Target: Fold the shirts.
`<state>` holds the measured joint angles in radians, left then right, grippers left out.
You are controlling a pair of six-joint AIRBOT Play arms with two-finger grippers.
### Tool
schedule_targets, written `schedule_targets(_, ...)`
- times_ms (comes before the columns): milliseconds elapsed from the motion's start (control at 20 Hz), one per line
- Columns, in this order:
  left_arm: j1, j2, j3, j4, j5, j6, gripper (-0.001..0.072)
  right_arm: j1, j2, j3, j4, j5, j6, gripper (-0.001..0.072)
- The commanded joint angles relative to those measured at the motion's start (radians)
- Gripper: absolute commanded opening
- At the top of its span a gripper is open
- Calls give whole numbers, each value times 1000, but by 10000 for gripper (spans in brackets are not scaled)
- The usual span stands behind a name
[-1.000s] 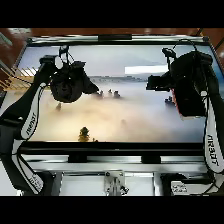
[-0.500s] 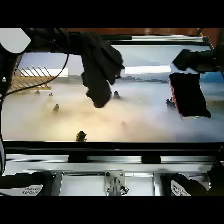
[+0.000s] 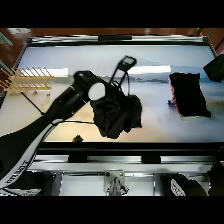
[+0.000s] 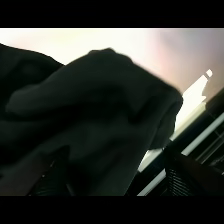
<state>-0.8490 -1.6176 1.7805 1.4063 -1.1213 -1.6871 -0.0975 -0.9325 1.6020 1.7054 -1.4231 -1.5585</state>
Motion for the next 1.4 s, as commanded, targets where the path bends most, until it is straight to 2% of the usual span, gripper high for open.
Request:
schedule_targets(0, 3, -27, -7, 55, -135, -9, 718, -2, -52, 0, -5, -162, -21, 570)
schedule_targets(50, 48, -13, -6, 82, -207, -9, 718, -2, -85, -9, 6, -190, -35, 636)
schedule_targets(100, 105, 2, -7, 108, -269, -10, 718, -2, -117, -30, 17, -208, -49, 660)
schedule_targets(250, 287, 26, -32, 89, -345, -32, 718, -2, -224, -159, 117, -218, -79, 660)
schedule_targets(400, 396, 28, -161, -55, -340, -26, 718, -2, -317, -306, 285, -174, -125, 659)
schedule_targets(550, 393, 28, -350, -116, -248, 0, 718, 3, -387, -384, 303, -127, -151, 660)
schedule_targets(650, 376, 28, -465, -193, -141, 22, 718, 3, -425, -415, 300, -95, -157, 660)
schedule_targets(750, 353, 26, -539, -253, -11, 6, 717, 3, -458, -453, 301, -63, -171, 660)
schedule_targets(850, 327, 23, -581, -323, 93, 6, 718, 3, -485, -479, 304, -53, -171, 660)
schedule_targets(950, 302, 21, -586, -327, 165, 6, 717, 3, -501, -484, 304, -43, -172, 659)
schedule_targets(1100, 278, 17, -586, -357, 229, -16, 691, 3, -516, -484, 316, 1, -165, 659)
schedule_targets(1150, 275, 10, -586, -356, 224, -20, 555, 10, -523, -484, 322, 9, -162, 660)
schedule_targets(1200, 275, 6, -586, -356, 219, -20, 377, 23, -533, -484, 324, 15, -159, 659)
schedule_targets(1250, 277, 6, -586, -356, 219, -20, 264, 41, -545, -484, 325, 25, -159, 660)
schedule_targets(1300, 282, 7, -584, -356, 220, -20, 233, 65, -560, -484, 322, 46, -159, 659)
schedule_targets(1350, 286, 12, -584, -356, 219, -18, 108, 87, -575, -484, 317, 78, -156, 659)
